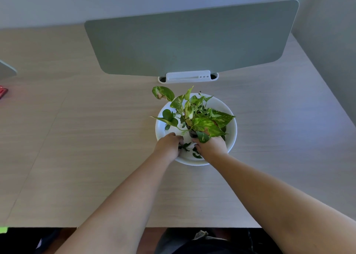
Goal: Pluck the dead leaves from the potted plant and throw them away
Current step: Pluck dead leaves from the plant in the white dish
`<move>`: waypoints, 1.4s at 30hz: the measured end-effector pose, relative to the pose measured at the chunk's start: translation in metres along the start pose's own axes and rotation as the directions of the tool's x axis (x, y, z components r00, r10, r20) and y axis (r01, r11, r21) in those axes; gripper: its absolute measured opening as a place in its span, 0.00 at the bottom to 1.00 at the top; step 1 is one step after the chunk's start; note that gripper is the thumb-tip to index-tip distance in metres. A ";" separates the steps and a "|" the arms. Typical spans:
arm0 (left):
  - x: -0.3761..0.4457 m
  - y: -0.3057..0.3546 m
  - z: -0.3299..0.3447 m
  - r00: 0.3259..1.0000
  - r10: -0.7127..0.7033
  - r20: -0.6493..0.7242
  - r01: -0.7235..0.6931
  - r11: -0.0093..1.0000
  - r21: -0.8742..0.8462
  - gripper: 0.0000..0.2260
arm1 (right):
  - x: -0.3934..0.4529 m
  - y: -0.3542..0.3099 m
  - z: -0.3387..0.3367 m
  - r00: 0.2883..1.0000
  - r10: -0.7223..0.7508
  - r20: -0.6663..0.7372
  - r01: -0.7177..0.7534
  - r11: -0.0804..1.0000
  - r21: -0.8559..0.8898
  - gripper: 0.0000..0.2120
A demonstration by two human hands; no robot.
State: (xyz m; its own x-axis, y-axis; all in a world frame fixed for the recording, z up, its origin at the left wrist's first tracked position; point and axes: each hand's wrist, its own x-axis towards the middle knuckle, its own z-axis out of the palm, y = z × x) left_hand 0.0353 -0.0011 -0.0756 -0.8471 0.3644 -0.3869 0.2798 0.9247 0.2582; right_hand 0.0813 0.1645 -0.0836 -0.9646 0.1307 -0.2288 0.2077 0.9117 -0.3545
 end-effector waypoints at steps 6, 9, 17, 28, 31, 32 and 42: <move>-0.001 -0.001 0.003 0.999 0.023 -0.040 -0.024 1.000 -0.006 0.09 | 0.000 -0.008 -0.001 0.996 0.079 0.045 -0.081 0.996 0.030 0.17; -0.002 -0.001 0.006 0.997 0.032 -0.075 -0.035 0.999 -0.042 0.08 | 0.001 0.000 -0.005 0.997 -0.017 0.080 0.023 0.997 -0.075 0.08; 0.000 0.001 0.005 0.994 0.063 -0.086 -0.070 0.994 -0.087 0.11 | -0.014 0.028 -0.022 0.990 -0.140 0.015 0.140 0.987 -0.084 0.15; 0.002 0.011 0.002 0.994 0.110 0.021 -0.108 0.991 -0.078 0.11 | -0.010 0.011 -0.019 0.904 -0.295 0.310 0.376 0.893 -0.247 0.15; -0.004 0.010 -0.003 0.991 0.122 0.049 -0.120 0.992 -0.047 0.09 | -0.013 0.023 -0.033 0.883 -0.296 0.365 0.417 0.852 -0.316 0.16; -0.006 0.009 -0.005 0.990 0.126 0.059 -0.125 0.992 -0.033 0.08 | -0.014 0.029 -0.037 0.888 -0.287 0.359 0.404 0.860 -0.311 0.15; 0.004 -0.004 -0.031 0.998 -0.024 0.059 0.032 0.989 -0.147 0.44 | 0.002 0.035 -0.031 0.975 0.040 0.220 0.009 0.976 -0.215 0.32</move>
State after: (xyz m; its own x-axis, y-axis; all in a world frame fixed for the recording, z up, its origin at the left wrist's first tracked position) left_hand 0.0169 -0.0068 -0.0503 -0.8252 0.3483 -0.4447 0.1832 0.9098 0.3725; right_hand 0.0814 0.2091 -0.0681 -0.8963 0.0782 -0.4366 0.1595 0.9753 -0.1528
